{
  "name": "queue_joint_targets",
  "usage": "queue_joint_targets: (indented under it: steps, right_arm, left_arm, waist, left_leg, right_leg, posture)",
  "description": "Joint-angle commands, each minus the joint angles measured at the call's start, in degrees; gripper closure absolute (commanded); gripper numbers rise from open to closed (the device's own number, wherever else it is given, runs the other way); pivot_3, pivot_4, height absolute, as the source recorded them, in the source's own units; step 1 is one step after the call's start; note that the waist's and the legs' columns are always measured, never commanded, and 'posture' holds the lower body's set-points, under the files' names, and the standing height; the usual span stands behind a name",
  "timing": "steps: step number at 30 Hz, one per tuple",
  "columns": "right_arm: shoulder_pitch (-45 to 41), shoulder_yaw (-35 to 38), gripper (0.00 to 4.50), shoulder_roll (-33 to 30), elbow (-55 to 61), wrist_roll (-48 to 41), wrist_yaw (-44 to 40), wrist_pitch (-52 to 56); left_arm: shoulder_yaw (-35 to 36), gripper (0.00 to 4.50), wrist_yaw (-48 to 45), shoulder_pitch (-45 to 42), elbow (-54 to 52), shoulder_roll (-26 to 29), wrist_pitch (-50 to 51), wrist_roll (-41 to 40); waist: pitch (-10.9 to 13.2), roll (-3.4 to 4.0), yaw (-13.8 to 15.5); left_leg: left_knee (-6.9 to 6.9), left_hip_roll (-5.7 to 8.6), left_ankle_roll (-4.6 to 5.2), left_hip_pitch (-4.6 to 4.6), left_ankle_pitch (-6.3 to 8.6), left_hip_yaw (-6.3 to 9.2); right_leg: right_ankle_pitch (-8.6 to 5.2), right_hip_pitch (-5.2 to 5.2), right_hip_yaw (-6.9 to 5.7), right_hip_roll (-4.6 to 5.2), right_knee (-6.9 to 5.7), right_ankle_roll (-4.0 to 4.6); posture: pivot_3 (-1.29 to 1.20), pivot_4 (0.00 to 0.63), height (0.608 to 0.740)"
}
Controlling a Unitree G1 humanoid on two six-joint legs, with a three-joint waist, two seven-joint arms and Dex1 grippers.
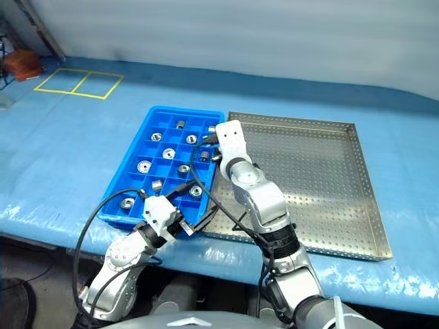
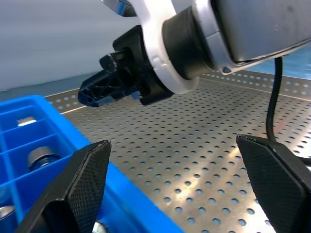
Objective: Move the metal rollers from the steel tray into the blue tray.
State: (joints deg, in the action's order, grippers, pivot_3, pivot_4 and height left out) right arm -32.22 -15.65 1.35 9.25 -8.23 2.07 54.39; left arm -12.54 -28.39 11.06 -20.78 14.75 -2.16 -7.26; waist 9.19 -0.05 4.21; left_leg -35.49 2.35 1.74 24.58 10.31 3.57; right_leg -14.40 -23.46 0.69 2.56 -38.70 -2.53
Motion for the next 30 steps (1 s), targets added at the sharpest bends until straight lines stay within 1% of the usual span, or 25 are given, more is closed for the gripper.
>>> queue_joint_targets:
  steps: [1,5,9,12,13,18,19,23,29,30]
  right_arm:
    - [-0.88,-1.61,2.77,0.33,1.45,-1.93,-6.29,-3.01]
    - [0.20,-3.21,2.77,-0.42,1.24,-4.51,-14.12,-5.03]
    - [1.14,-3.72,2.77,-1.55,1.25,-5.38,-18.04,-5.23]
    - [1.82,-4.40,2.77,-2.65,1.06,-5.40,-20.46,-5.22]
    - [1.94,-4.49,2.77,-2.91,1.01,-5.31,-20.94,-5.25]
    - [3.33,-6.97,2.77,-6.35,2.50,-3.96,-23.12,-3.75]
    - [3.69,-7.38,2.77,-7.19,3.15,-3.91,-23.56,-3.39]
    - [5.93,-8.56,2.77,-10.95,7.20,-4.62,-25.79,-1.04]
    - [7.87,-8.89,2.77,-13.33,10.66,-4.57,-26.34,1.40]
    - [8.25,-8.76,2.77,-13.68,11.44,-4.72,-26.39,1.93]
  left_arm:
    - [1.46,0.00,2.55,1.67,-4.60,0.09,-0.85,1.24]
    - [3.85,0.00,6.15,4.76,-5.97,-0.34,-2.18,2.64]
    - [5.62,0.00,7.79,7.64,-5.61,-0.25,-5.31,3.37]
    - [6.62,0.00,9.66,9.96,-4.46,-1.10,-9.59,4.35]
    - [6.64,0.00,10.05,10.30,-4.20,-1.26,-10.33,4.69]
    - [6.42,0.00,11.30,11.28,-3.40,-2.06,-12.56,5.86]
    - [6.35,0.00,10.92,11.66,-3.44,-1.86,-12.78,5.43]
    - [6.18,0.00,9.17,12.30,-3.31,-1.04,-13.49,3.40]
    - [6.98,0.00,6.17,11.45,-1.95,0.93,-11.74,0.91]
    - [7.14,0.00,5.81,11.14,-1.52,1.21,-11.65,0.54]
  waist:
    - [0.01,-0.01,1.14]
    - [0.01,-0.01,3.05]
    - [0.01,-0.03,5.32]
    - [0.01,-0.04,7.64]
    - [0.01,-0.05,8.23]
    - [0.00,-0.07,12.32]
    - [0.00,-0.08,12.77]
    - [0.01,-0.10,15.67]
    - [0.00,-0.11,18.25]
    - [0.00,-0.12,18.59]
  left_leg:
    - [0.00,0.00,0.00,0.02,0.00,0.03]
    - [0.02,0.00,-0.03,0.04,0.02,0.11]
    - [0.14,0.01,-0.03,0.10,0.03,0.12]
    - [0.22,0.01,-0.07,0.15,0.07,0.12]
    - [0.22,0.00,-0.10,0.15,0.11,0.11]
    - [0.23,-0.05,-0.41,0.21,0.30,0.10]
    - [0.22,-0.05,-0.41,0.22,0.31,0.07]
    - [0.16,-0.04,-0.37,0.34,0.36,-0.01]
    - [-0.01,-0.06,-0.37,0.47,0.41,-0.02]
    - [-0.03,-0.05,-0.35,0.47,0.42,-0.04]
  right_leg:
    - [-0.01,-0.04,-0.02,0.00,0.02,0.01]
    - [-0.09,-0.14,-0.10,-0.02,0.28,0.11]
    - [-0.09,-0.10,-0.12,0.00,0.64,0.19]
    - [0.03,-0.13,-0.11,0.04,0.81,0.30]
    - [0.11,-0.13,-0.10,0.05,0.85,0.43]
    - [0.07,-0.19,-0.15,0.02,0.87,0.42]
    - [-0.05,-0.19,-0.15,0.02,0.89,0.22]
    - [-0.05,-0.25,-0.16,-0.02,0.93,0.18]
    - [-0.02,-0.28,-0.25,-0.09,0.92,0.10]
    - [-0.02,-0.28,-0.25,-0.12,0.93,0.07]
  posture:
    - [0.38,0.150,0.740]
    - [0.41,0.150,0.740]
    - [0.44,0.150,0.740]
    - [0.46,0.150,0.740]
    - [0.46,0.150,0.740]
    - [0.48,0.150,0.740]
    - [0.48,0.150,0.740]
    - [0.48,0.150,0.740]
    - [0.48,0.150,0.740]
    - [0.44,0.150,0.740]
